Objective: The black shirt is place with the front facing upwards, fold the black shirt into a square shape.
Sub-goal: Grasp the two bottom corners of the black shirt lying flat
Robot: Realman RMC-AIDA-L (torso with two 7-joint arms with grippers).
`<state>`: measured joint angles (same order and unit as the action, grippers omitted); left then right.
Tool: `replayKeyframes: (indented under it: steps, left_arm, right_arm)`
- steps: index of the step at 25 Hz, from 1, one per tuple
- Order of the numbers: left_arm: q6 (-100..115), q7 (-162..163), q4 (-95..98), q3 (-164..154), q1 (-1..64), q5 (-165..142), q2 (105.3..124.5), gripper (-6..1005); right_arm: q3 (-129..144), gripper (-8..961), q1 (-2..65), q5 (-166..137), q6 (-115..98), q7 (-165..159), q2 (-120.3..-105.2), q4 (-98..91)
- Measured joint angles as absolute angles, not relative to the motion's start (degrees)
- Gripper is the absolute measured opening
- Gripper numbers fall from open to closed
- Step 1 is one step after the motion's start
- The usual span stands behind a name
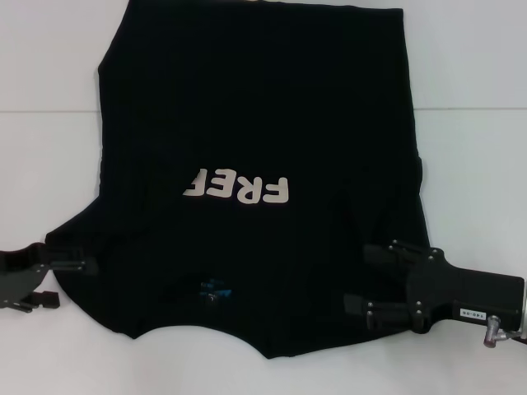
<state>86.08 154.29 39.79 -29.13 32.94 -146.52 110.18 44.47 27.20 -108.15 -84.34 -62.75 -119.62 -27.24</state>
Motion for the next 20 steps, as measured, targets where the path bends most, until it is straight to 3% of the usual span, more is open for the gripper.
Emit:
replayKeyframes:
  steps: [20]
  left_arm:
    - [82.9,155.6,34.6,-28.9,34.5,-146.5,109.32,899]
  right_arm:
    - [44.5,942,27.2,-108.1,-84.6,-62.9,-119.62,-27.2]
